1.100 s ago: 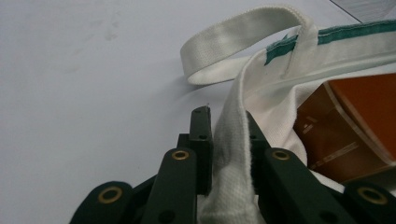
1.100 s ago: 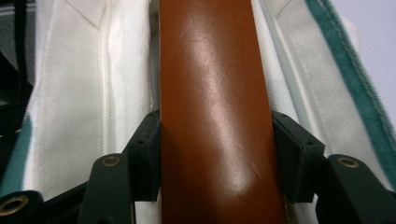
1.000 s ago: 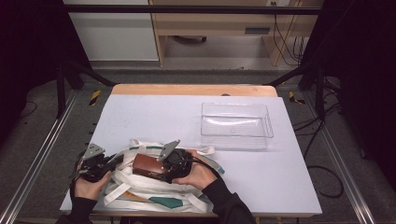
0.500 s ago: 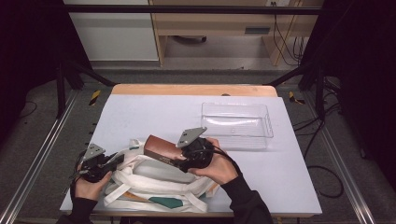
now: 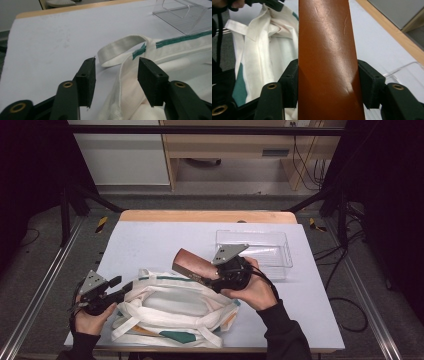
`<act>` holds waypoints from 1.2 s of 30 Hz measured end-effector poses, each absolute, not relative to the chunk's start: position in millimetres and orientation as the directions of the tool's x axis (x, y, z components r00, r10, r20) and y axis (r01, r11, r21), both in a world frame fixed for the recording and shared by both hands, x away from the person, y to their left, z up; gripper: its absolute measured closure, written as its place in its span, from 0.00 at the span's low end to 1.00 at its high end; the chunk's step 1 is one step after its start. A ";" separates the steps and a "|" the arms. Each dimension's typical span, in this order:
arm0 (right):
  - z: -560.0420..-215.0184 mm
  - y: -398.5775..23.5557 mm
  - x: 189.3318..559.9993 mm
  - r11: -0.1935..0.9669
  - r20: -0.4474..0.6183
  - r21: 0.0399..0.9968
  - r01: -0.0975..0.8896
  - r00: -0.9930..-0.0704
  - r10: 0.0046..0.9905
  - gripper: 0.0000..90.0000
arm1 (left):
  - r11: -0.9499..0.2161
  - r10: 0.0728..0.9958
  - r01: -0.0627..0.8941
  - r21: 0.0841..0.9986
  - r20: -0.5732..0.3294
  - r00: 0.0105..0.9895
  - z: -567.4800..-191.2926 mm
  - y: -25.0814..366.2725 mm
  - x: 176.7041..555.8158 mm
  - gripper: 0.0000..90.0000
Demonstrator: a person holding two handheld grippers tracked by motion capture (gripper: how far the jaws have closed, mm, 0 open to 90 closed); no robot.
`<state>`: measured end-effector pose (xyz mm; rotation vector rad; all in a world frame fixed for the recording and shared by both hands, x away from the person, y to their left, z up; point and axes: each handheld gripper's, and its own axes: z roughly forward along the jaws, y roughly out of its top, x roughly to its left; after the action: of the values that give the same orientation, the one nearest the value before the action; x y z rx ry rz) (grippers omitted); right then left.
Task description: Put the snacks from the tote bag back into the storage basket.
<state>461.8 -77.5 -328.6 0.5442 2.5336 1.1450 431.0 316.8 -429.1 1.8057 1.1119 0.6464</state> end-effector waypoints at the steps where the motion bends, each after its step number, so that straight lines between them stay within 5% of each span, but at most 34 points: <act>1: -328.6 -77.5 461.8 0.609 -0.120 0.764 0.213 -0.881 0.458 0.48 | -0.199 0.887 0.422 0.885 -0.020 0.461 -429.1 316.8 431.0 0.49; 12: -318.0 -102.7 482.1 0.591 -0.133 0.764 0.258 -0.833 0.536 0.48 | -0.155 0.912 0.392 0.907 -0.021 0.410 -421.6 329.2 432.6 0.32; 36: -315.9 -142.8 527.8 0.567 -0.144 0.751 0.339 -0.753 0.642 0.48 | -0.131 0.924 0.400 0.907 -0.034 0.381 -420.7 343.0 436.0 0.29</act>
<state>527.8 -142.8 -315.9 0.7941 2.3995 1.0252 436.0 343.0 -420.7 1.7139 1.1748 0.7093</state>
